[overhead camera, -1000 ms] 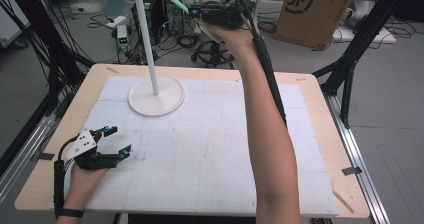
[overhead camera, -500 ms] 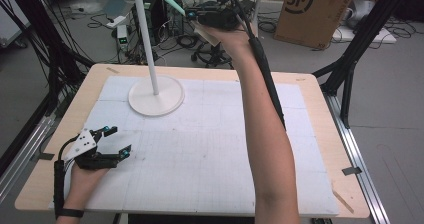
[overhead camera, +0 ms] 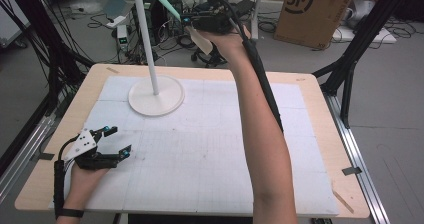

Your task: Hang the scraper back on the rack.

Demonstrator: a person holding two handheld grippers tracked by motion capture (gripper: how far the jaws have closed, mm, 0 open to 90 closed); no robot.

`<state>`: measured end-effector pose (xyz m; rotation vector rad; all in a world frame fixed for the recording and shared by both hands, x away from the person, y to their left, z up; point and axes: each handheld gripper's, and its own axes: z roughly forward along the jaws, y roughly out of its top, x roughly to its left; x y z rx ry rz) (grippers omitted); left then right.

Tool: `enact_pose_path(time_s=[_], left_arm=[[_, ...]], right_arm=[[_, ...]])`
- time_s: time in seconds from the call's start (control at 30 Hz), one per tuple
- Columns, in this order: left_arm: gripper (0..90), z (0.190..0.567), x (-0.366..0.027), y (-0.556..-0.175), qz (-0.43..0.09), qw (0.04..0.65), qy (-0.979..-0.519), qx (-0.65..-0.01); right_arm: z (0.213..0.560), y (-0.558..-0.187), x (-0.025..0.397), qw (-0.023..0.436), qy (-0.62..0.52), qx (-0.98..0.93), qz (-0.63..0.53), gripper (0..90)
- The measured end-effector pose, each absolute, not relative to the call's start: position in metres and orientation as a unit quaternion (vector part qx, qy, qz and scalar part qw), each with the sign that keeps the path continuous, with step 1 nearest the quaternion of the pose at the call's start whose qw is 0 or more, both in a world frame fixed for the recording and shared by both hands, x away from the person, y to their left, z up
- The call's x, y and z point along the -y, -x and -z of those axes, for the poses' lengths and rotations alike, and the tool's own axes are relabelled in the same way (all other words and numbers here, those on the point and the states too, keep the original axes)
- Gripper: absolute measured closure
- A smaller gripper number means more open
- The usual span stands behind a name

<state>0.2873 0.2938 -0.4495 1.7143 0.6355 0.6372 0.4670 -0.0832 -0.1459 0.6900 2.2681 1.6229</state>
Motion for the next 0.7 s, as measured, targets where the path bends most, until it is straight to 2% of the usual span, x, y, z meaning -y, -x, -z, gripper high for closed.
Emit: enact_pose_path(time_s=[0.4,0.5,0.7], left_arm=[[17.1,0.449,-0.294,-0.287,-0.272,0.566,-0.73,-0.269],[17.0,0.449,-0.294,-0.287,-0.272,0.567,-0.73,-0.269],[17.1,0.449,-0.294,-0.287,-0.271,0.567,-0.73,-0.269]], right_arm=[[0.155,-0.473,0.072,0.128,-0.235,-0.788,-0.554,78.8],[0.156,-0.47,0.072,0.145,-0.239,-0.781,-0.558,63.7],[0.164,-0.462,0.086,0.155,-0.214,-0.791,-0.551,49.9]])
